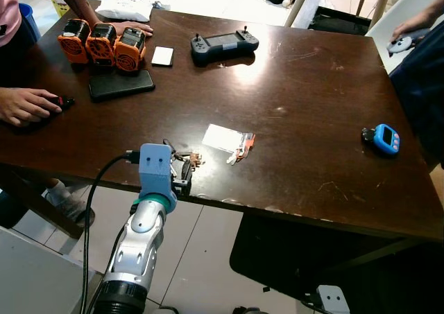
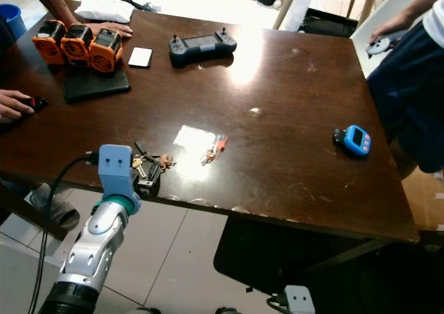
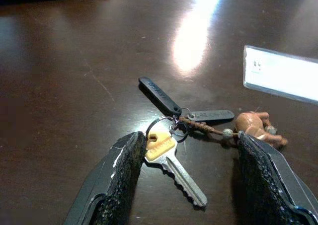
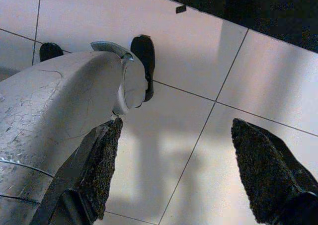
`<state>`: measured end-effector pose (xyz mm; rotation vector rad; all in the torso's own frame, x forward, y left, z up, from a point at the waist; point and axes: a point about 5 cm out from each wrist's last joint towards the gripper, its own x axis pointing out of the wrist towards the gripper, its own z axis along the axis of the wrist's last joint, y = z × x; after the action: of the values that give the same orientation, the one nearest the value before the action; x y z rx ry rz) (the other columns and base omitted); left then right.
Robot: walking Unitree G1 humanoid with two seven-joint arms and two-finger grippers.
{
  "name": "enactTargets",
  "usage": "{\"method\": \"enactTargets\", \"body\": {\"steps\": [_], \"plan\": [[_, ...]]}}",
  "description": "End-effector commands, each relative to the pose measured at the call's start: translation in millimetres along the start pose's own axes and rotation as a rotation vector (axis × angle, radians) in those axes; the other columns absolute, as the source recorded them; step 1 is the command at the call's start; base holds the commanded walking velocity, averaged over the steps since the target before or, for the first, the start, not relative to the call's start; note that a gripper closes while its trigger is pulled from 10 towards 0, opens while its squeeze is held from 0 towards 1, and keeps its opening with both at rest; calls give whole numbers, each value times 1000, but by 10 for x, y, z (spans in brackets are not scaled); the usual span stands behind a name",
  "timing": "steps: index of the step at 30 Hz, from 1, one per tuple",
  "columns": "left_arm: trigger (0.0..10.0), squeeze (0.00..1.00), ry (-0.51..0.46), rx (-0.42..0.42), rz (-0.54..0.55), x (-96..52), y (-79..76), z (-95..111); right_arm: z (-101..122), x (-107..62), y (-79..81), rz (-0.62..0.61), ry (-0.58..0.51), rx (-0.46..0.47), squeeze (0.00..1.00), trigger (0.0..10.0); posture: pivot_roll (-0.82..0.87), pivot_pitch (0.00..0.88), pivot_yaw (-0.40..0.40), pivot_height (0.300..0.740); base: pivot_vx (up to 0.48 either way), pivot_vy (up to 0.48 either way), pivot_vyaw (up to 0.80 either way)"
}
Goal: Hang keys on a hook
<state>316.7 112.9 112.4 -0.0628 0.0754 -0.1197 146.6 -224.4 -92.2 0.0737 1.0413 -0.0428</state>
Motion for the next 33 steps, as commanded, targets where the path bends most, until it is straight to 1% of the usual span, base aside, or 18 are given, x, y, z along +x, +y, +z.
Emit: {"method": "enactTargets", "body": {"steps": [1,2,3,7,14,18,19,21,22,26,33], "plan": [[5529,0,-7,-18,-34,-12,-56,-14,-97,-23,-32,-7,27,-3,0,10000,101,141,11,740,0,0,0],[5529,0,-25,-23,-55,-13,-87,12,-99,-23,-32,-7,27,-3,0,10000,101,141,11,740,0,0,0],[0,0,-39,-28,-71,-15,-111,34,-100,-24,-32,-7,28,-3,0,10000,99,141,12,740,0,0,0],[0,0,-42,-9,-100,-19,-145,36,-103,-22,-21,-5,27,0,0,10000,98,138,14,740,0,0,0],[0,0,-42,-2,-97,-13,-122,35,-103,-20,-14,-4,27,-1,0,10000,99,135,14,740,0,0,0],[0,0,-46,17,-96,-12,-105,37,-103,-20,-13,-4,28,-3,0,10000,101,133,14,740,0,0,0],[1608,0,-54,26,-94,-12,-102,46,-100,-19,-14,-3,28,-4,0,10000,101,133,14,740,0,0,0],[1608,0,-60,32,-93,-13,-101,52,-99,-19,-15,-3,27,-5,0,10000,101,134,14,740,0,0,0],[9961,0,-76,37,-87,-11,-97,74,-96,-19,-15,-3,27,-5,0,10000,101,134,14,740,0,0,0],[10000,0,-124,54,-82,-8,-85,156,-95,-18,-10,0,27,-8,0,10000,101,135,14,740,0,0,0],[10000,0,-116,74,-109,-16,-101,131,-108,-20,-6,2,29,-9,0,10000,97,141,16,740,0,0,0]]}}
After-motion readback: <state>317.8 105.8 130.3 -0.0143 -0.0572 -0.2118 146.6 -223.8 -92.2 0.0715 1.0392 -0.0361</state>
